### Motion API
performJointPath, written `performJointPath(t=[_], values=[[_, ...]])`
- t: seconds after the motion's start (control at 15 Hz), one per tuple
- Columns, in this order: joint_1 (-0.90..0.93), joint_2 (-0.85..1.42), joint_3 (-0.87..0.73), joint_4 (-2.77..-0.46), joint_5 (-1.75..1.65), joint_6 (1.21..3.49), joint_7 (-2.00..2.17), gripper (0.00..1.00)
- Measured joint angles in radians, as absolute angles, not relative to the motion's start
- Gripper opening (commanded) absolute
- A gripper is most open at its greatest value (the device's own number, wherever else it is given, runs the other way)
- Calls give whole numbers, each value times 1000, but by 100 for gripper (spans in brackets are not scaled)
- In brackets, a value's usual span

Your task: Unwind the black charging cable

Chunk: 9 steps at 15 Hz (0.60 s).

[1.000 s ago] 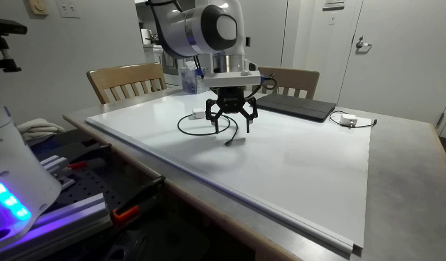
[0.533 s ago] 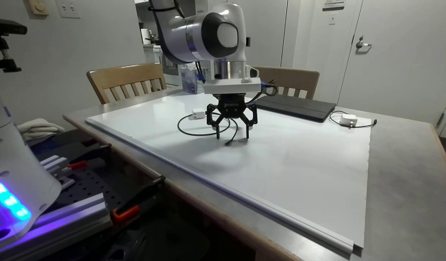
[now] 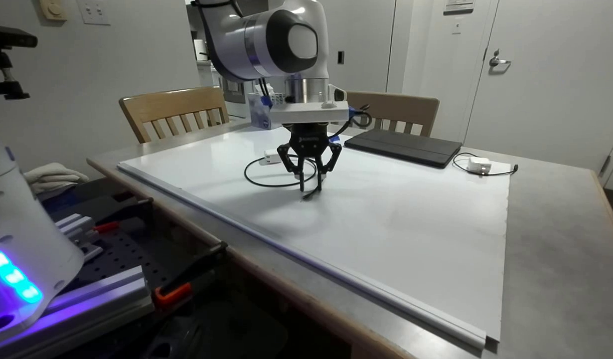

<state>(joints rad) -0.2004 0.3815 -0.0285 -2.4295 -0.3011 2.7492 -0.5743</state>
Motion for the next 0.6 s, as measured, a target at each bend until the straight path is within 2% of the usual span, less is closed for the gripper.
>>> performJointPath(t=[0.07,0.13,0.6], values=[[-200,379,-26,-2432,-301,2749,-574,1],[-200,377,-24,-2434,-301,2749,-574,0],[-200,388,-26,-2410,-305,2751,-585,1]])
